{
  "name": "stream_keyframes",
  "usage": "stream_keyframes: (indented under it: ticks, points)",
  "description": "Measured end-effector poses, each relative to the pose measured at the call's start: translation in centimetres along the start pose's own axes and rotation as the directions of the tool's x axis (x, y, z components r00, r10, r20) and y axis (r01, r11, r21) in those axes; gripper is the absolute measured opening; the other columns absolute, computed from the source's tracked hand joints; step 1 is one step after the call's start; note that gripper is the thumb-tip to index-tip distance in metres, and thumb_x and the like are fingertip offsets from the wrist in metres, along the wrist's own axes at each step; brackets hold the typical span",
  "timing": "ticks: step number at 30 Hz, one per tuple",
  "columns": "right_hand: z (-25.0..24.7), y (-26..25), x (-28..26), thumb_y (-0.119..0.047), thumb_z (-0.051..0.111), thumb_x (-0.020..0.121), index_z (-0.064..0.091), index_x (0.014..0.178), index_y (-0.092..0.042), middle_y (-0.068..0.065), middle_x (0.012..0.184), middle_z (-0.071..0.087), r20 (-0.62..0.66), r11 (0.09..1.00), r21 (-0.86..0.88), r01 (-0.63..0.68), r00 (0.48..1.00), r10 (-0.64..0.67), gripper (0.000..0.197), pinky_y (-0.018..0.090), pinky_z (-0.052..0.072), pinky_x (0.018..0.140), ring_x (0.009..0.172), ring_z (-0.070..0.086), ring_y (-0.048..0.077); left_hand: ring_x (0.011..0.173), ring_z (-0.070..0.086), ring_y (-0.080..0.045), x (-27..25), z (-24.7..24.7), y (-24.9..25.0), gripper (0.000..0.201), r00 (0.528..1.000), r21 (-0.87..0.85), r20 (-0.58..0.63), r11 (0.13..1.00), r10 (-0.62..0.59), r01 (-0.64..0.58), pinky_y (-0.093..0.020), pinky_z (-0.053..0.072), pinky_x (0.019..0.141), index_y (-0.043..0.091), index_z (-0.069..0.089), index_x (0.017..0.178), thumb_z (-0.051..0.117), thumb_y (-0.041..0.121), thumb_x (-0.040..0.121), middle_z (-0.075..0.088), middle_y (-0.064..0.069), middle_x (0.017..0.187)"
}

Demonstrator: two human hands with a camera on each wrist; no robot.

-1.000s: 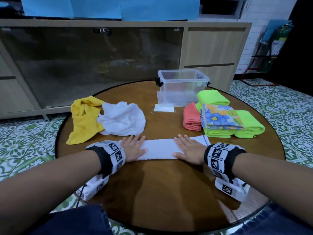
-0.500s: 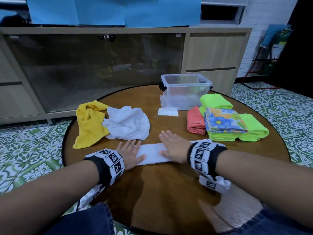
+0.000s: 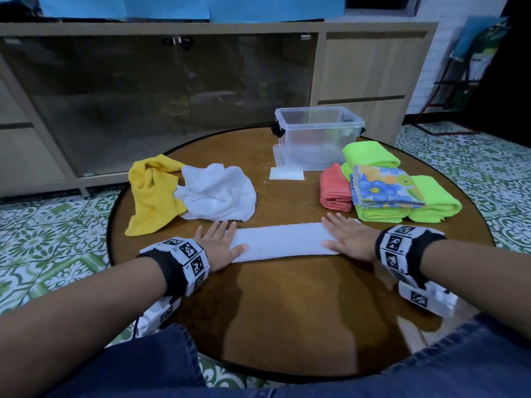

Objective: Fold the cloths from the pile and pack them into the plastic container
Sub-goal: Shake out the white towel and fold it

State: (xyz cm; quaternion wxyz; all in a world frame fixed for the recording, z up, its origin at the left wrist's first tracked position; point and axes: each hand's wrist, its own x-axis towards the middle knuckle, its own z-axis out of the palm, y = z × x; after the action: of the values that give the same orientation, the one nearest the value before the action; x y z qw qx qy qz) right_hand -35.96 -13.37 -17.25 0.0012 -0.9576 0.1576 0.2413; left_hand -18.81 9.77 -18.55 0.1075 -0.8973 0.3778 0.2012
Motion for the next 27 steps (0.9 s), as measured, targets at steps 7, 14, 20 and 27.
stream_keyframes:
  ticks: [7,14,20,27]
  points:
    - [-1.3,2.3,0.3,-0.028,0.032,0.101,0.007,0.151,-0.015,0.007,0.157,0.017,-0.133,1.000,0.017,0.024,0.991,-0.021,0.058,0.032,0.020,0.116,0.143,0.021,0.021,0.144,0.016,-0.024,0.4,-1.4,-0.9,0.070,0.997,0.002,-0.048,0.999,0.052,-0.052,-0.043,0.019,0.115,0.020,0.010,0.151,0.028,0.058,0.095,0.010,-0.004,0.157]
    - [-4.3,2.6,1.0,-0.022,0.064,0.078,0.043,0.132,-0.024,0.005,0.129,0.050,-0.023,0.976,-0.210,-0.060,0.998,0.056,0.058,0.035,0.041,0.086,0.115,0.045,0.025,0.100,0.050,-0.015,1.2,-4.8,-3.0,0.049,0.987,-0.140,0.089,0.983,0.133,-0.120,-0.017,0.040,0.072,0.013,0.048,0.124,0.068,0.035,0.084,0.050,0.002,0.112]
    - [-5.2,2.7,0.7,-0.017,0.054,0.080,0.043,0.086,-0.015,0.011,0.097,0.055,-0.323,0.982,-0.169,-0.081,0.946,0.022,0.014,0.026,0.033,0.058,0.104,0.054,0.029,0.071,0.045,-0.013,1.7,-6.0,-4.0,0.033,0.975,-0.166,-0.201,0.978,0.091,-0.125,-0.017,0.027,0.052,0.016,0.046,0.086,0.072,0.036,0.077,0.046,0.004,0.079]
    - [-5.6,2.8,-1.1,-0.011,0.048,0.089,0.049,0.114,-0.007,0.010,0.117,0.051,-0.526,0.978,-0.198,-0.069,0.849,-0.047,0.025,0.035,0.038,0.073,0.110,0.049,0.026,0.061,0.043,-0.020,0.8,-5.6,-6.5,0.045,0.658,-0.082,-0.728,0.929,0.192,-0.361,-0.021,0.029,0.054,0.025,0.037,0.058,0.064,-0.010,0.068,0.043,0.006,0.062]
